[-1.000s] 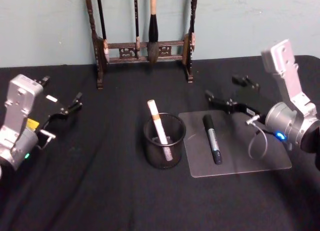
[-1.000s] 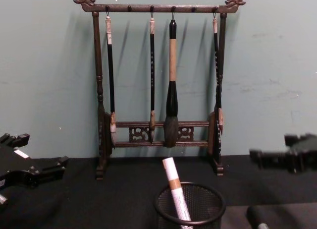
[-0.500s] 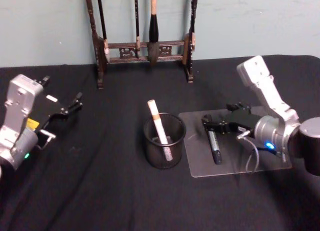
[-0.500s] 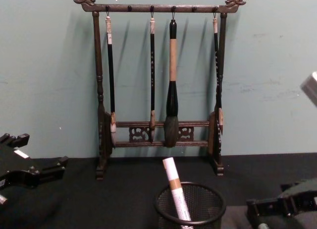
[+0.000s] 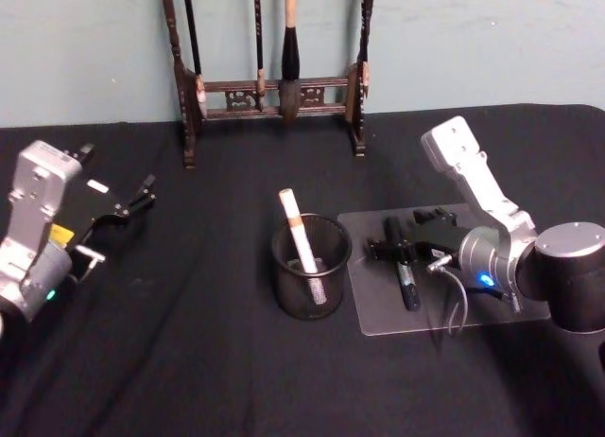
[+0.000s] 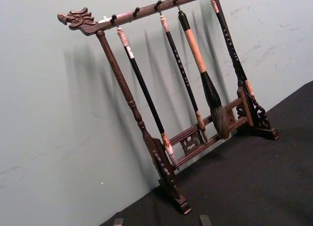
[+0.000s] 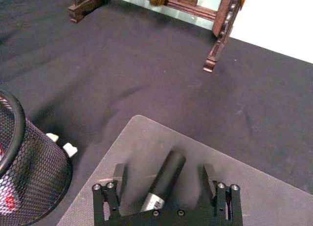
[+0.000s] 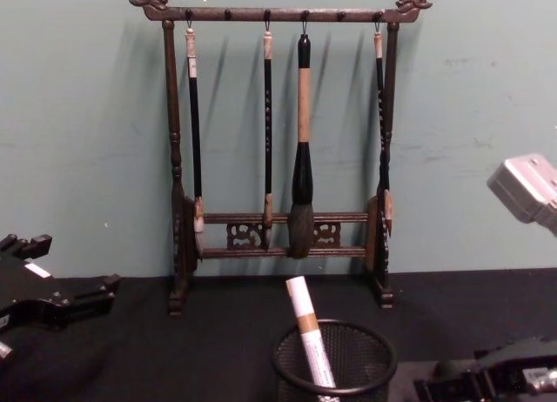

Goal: Pick up the water-based marker from the table and place it into the pen holder.

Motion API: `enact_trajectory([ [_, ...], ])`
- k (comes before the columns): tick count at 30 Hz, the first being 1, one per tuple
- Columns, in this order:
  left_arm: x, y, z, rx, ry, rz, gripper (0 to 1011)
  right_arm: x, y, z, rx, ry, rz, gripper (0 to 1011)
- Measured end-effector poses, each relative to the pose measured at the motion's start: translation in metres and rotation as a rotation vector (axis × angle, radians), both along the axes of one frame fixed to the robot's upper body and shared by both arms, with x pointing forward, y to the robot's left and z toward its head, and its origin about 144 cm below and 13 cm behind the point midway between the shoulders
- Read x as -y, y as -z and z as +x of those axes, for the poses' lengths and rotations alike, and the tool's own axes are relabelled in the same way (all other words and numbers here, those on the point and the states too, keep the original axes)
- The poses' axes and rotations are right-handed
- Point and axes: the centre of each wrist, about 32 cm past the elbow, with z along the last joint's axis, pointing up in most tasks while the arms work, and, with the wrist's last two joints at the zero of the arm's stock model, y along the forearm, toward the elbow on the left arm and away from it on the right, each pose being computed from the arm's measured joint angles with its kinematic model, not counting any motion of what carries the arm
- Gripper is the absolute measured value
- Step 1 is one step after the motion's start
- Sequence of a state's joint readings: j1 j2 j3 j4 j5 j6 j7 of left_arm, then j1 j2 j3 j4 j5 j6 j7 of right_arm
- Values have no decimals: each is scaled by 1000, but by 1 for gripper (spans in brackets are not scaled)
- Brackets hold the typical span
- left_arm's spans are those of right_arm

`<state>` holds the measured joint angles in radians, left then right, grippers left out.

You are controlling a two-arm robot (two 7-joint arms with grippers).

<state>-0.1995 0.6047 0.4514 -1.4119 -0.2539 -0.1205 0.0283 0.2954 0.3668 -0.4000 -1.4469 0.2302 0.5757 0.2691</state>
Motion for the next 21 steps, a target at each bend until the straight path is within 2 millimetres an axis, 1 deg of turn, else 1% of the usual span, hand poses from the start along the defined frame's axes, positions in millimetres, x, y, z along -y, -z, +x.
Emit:
enact_trajectory([
  [21,0,0,0,0,0,0,1001,-3,5,0,-15,-7,-6,1002],
])
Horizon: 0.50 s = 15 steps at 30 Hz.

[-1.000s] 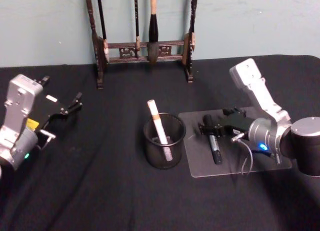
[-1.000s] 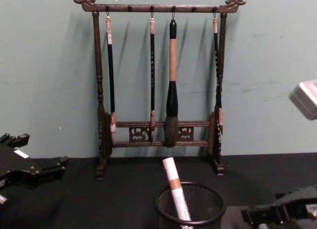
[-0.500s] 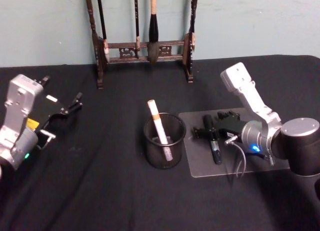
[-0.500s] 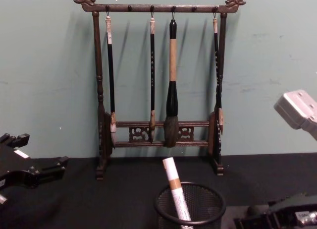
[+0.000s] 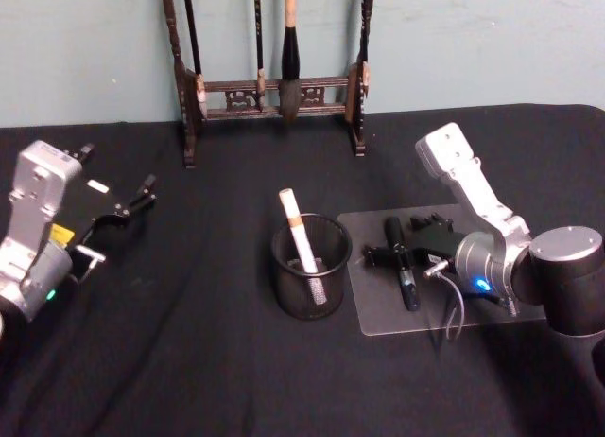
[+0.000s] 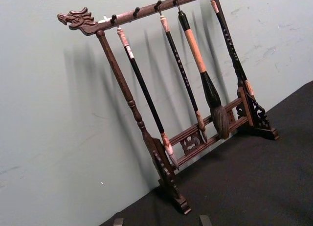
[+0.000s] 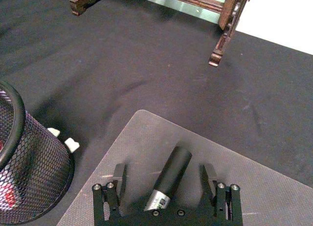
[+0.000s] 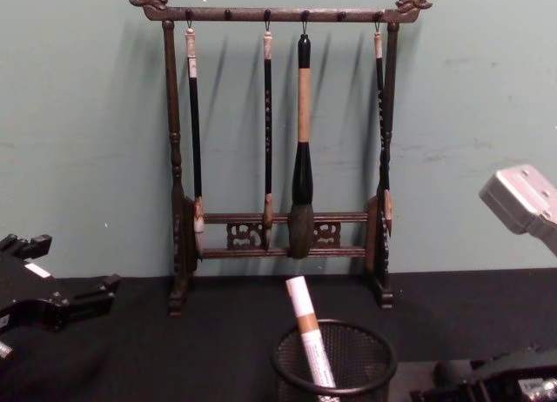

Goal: Pick up the water-based marker from the table and place it into the pen holder.

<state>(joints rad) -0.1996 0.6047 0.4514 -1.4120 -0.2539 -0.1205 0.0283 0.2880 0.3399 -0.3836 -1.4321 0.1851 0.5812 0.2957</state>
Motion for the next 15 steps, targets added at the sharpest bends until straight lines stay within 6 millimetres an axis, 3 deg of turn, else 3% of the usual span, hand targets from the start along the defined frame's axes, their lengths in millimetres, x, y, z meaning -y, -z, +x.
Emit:
enact_trajectory([
  [15,0,0,0,0,0,0,1001,0,2,0,-15,-1,12,1002],
])
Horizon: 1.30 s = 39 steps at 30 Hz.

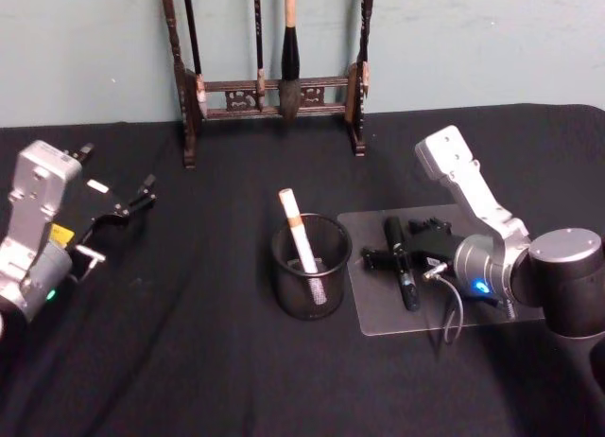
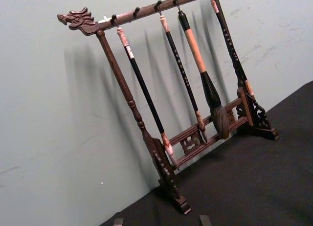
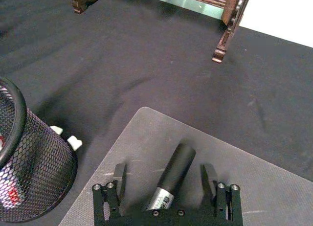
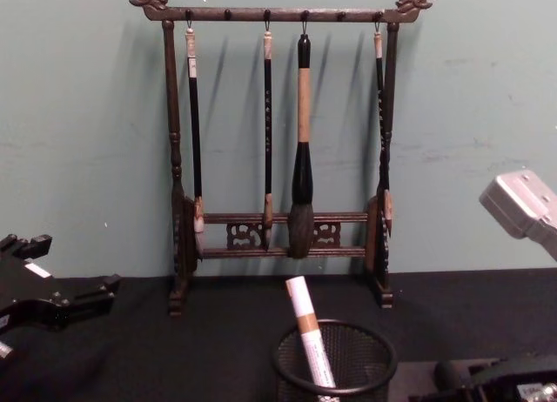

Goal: Pick up the water-based marker from the table and place it into the pen holder.

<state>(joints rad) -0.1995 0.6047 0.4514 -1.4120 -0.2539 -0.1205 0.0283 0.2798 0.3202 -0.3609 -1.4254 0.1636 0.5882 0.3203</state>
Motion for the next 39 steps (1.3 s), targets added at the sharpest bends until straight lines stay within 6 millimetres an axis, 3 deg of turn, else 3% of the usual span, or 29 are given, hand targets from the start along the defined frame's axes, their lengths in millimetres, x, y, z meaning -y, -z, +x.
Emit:
enact_trajectory([
  [14,0,0,0,0,0,0,1001,0,0,0,0,-4,-5,1002],
  [18,0,0,0,0,0,0,1001,0,0,0,0,-4,-4,963],
  [29,0,0,0,0,0,0,1001,0,0,0,0,-4,-2,658],
  [31,0,0,0,0,0,0,1001,0,0,0,0,-4,-2,561],
  [36,0,0,0,0,0,0,1001,0,0,0,0,-3,-2,456],
  [39,0,0,0,0,0,0,1001,0,0,0,0,-3,-2,335],
])
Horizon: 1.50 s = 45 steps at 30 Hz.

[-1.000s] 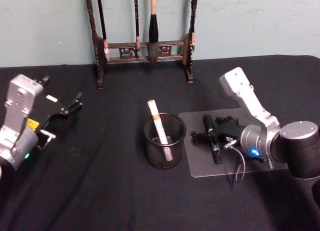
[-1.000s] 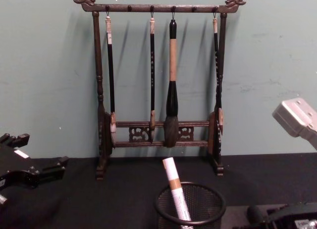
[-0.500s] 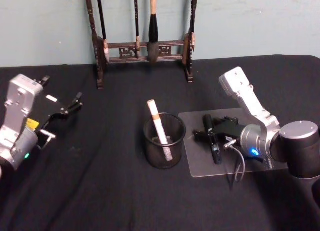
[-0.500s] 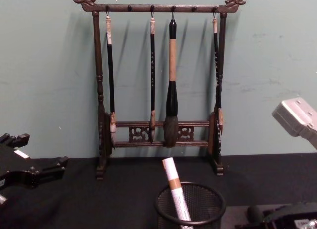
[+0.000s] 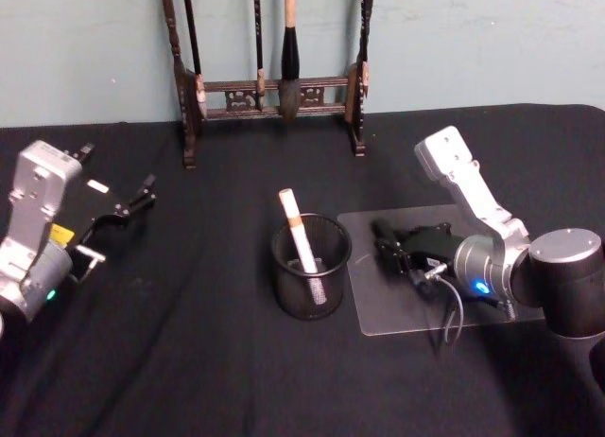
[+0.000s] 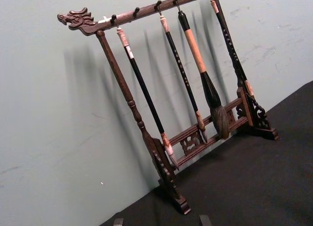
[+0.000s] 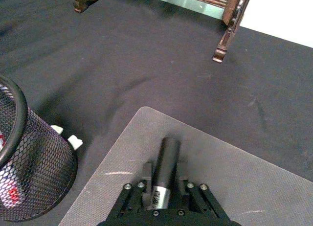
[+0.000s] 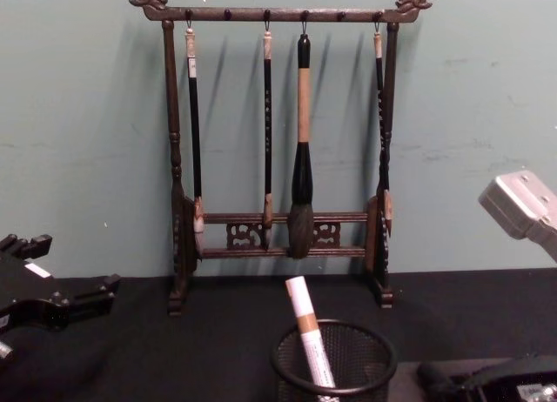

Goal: Pick up the water-based marker from the table and place it into the pen holder.

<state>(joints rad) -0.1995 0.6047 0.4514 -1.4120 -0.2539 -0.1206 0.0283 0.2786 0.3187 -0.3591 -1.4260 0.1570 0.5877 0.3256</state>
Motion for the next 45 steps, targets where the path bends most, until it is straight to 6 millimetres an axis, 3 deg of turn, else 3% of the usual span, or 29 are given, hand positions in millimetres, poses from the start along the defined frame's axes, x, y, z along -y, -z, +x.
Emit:
enact_trajectory([
  [2,0,0,0,0,0,0,1001,0,0,0,0,0,0,256],
  [4,0,0,0,0,0,0,1001,0,0,0,0,0,0,241],
  [17,0,0,0,0,0,0,1001,3,-5,-3,47,-27,40,241],
  [32,0,0,0,0,0,0,1001,17,-5,-21,370,-118,330,241],
  [45,0,0,0,0,0,0,1001,-8,1,-30,548,-201,556,241],
])
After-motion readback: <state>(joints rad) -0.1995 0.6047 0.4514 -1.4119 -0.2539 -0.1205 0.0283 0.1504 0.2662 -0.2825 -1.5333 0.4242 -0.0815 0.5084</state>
